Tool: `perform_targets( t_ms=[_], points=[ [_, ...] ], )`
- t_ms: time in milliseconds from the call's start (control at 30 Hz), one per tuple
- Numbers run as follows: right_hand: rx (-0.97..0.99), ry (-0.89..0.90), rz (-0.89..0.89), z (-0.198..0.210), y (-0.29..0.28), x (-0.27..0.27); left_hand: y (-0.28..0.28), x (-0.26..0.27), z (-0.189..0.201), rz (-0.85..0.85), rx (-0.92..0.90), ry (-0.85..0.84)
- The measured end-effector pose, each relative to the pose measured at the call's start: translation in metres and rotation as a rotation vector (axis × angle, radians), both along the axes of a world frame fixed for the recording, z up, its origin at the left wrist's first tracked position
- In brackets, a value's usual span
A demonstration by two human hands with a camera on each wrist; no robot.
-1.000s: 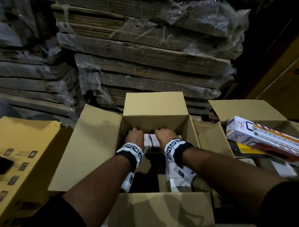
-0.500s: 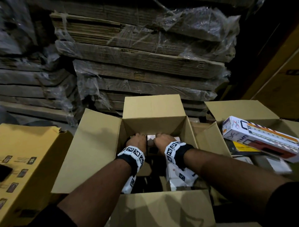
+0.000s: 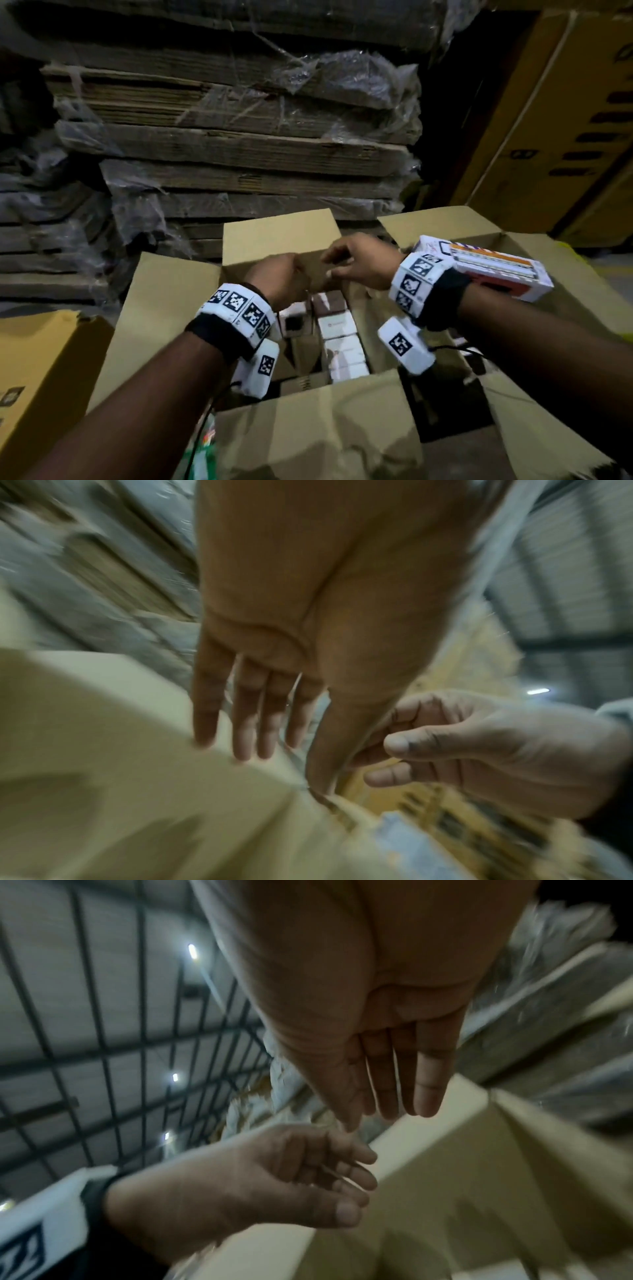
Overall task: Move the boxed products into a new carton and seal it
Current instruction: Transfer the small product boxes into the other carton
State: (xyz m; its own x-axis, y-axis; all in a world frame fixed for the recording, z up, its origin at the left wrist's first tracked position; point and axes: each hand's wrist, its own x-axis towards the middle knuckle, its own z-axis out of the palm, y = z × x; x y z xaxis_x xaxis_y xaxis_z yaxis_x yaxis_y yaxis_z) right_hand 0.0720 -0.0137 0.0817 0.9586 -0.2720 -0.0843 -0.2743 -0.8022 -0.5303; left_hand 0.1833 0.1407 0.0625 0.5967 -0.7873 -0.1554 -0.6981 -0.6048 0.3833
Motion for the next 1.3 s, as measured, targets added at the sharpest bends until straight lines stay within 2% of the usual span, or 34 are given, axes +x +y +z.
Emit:
perform_targets(
  t_ms=[133, 333, 500, 633, 700, 833, 933, 1133, 1200, 1300],
  points=[
    [-0.072, -0.106, -0.096, 0.048, -0.017, -0.060, -0.010, -0.031, 0.040, -0.097, -0.219, -0.004],
    [-0.053, -0.136, -0.288, 0.072, -0.045, -0.157, -0.043, -0.093, 0.062, -0.267, -0.406, 0.192],
    [-0.176, 0.091, -0.287, 0.042, -0.082, -0.207, -0.081, -0.141, 0.044, -0.313, -0.379, 0.227],
    [-0.269, 0.249, -0.334, 0.009, -0.127, -0.236, -0.120, -0.170, 0.022, -0.289, -0.295, 0.157],
    [-0.327, 0.317, -0.376, -0.004, -0.144, -0.246, -0.134, -0.180, 0.009, -0.271, -0.243, 0.129],
    [-0.398, 0.427, -0.350, -0.024, -0.172, -0.254, -0.156, -0.197, -0.015, -0.243, -0.122, 0.058],
    [-0.477, 0.306, -0.323, -0.024, -0.185, -0.249, -0.162, -0.202, -0.028, -0.194, -0.065, 0.020],
    [-0.468, 0.039, -0.335, -0.015, -0.201, -0.224, -0.166, -0.206, -0.030, -0.107, -0.068, 0.031],
    [-0.492, 0.023, -0.342, -0.017, -0.202, -0.215, -0.166, -0.204, -0.028, -0.076, -0.098, 0.042],
    [-0.448, 0.103, -0.351, -0.020, -0.205, -0.204, -0.163, -0.200, -0.026, -0.044, -0.128, 0.035]
  ],
)
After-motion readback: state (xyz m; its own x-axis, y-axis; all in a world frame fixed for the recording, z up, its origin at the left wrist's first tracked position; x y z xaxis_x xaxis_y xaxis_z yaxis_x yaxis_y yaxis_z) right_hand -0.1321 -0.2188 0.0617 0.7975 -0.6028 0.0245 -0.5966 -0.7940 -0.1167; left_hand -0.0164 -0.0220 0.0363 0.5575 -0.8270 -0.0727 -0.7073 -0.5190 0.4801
